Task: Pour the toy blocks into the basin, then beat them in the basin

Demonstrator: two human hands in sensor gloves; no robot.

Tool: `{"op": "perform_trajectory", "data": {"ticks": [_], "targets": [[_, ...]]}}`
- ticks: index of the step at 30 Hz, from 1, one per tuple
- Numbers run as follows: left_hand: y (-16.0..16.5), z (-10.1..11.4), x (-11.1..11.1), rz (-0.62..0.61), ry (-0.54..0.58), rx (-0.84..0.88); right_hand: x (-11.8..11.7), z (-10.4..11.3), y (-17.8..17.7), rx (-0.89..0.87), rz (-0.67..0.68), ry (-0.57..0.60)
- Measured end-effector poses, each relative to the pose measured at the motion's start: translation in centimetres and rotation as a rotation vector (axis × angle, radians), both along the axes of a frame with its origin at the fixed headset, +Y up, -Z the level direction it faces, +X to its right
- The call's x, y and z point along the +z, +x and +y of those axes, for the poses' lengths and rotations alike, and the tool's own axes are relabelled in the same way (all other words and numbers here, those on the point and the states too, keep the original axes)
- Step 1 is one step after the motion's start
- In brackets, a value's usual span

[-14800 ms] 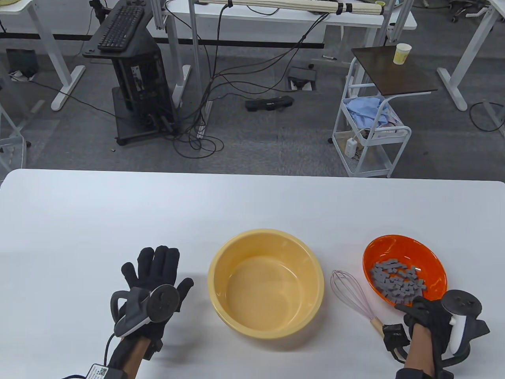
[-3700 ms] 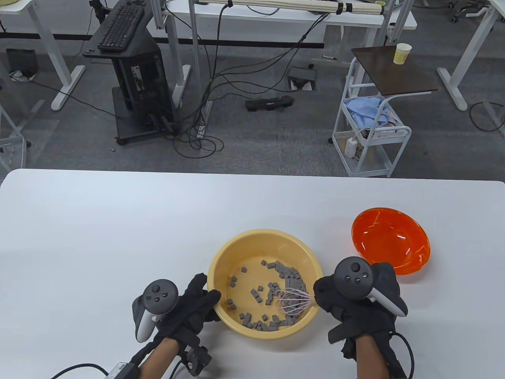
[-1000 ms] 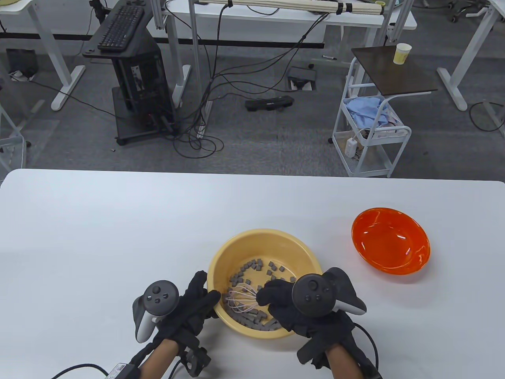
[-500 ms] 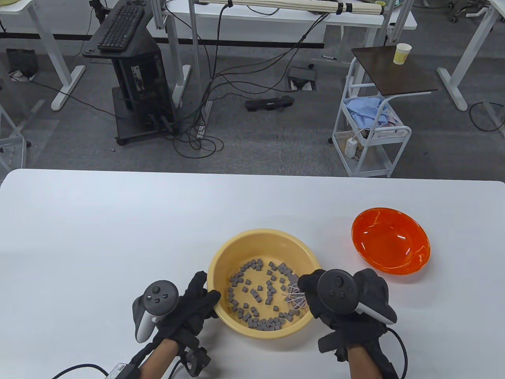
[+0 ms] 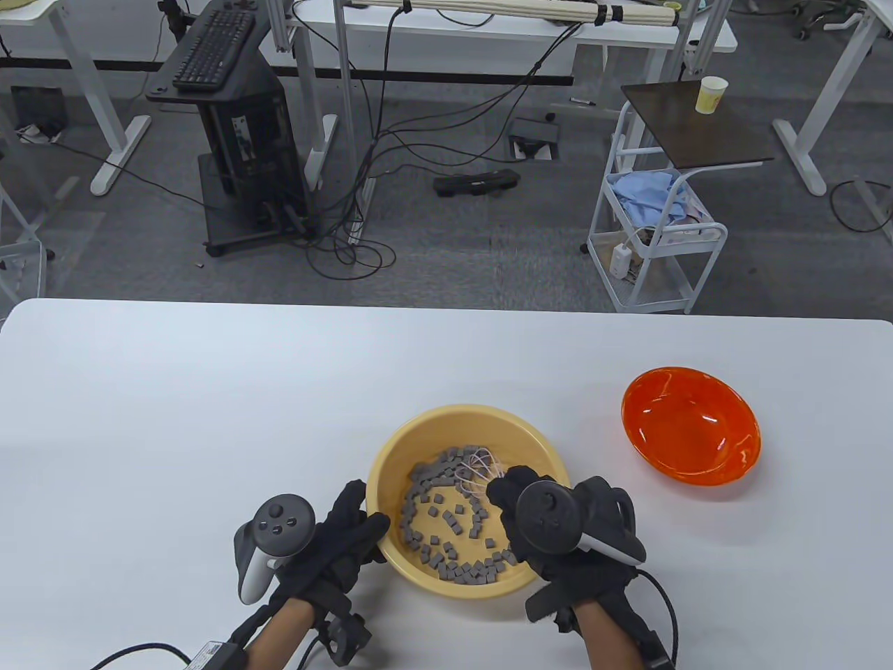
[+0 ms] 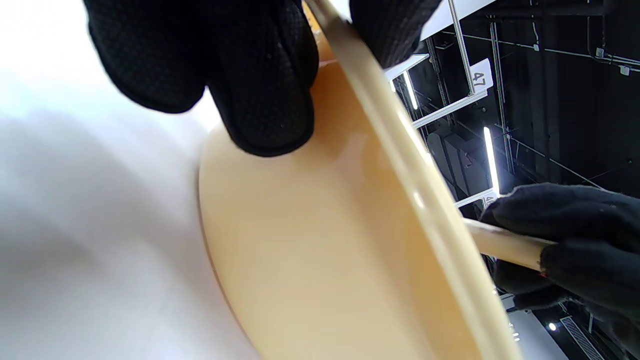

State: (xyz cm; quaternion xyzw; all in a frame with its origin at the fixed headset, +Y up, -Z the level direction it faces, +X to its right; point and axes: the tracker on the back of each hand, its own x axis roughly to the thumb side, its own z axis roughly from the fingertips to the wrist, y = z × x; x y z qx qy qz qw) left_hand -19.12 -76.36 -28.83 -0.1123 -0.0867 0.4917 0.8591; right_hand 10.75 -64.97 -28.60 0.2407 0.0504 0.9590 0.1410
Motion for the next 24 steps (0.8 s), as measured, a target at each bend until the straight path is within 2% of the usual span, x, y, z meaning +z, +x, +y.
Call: {"op": "perform_trajectory", "data": {"ticks": [3,6,8,15,24], "targets": [[0.0,0.0,0.0,0.000,0.000,0.000,0.1,-0.2,-0.6,-0.070,0.073,-0.059],[0.0,0.0,0.0,-0.001,0.002,-0.003,0.3,0.2,-1.0,-0.196,0.171,-0.187],[0.0,0.0,0.0,0.000,0.002,-0.003,0.6,0.7,-1.0,-0.224,0.196,-0.228],[0.0,0.0,0.0,-0.001,0.005,-0.011,1.7,3.3,0.6,-0.206,0.168,-0.165],[0.0,0.0,0.0,-0.004,0.021,-0.039,1.8,4.5,3.6,-0.105,-0.036,-0.058]]}}
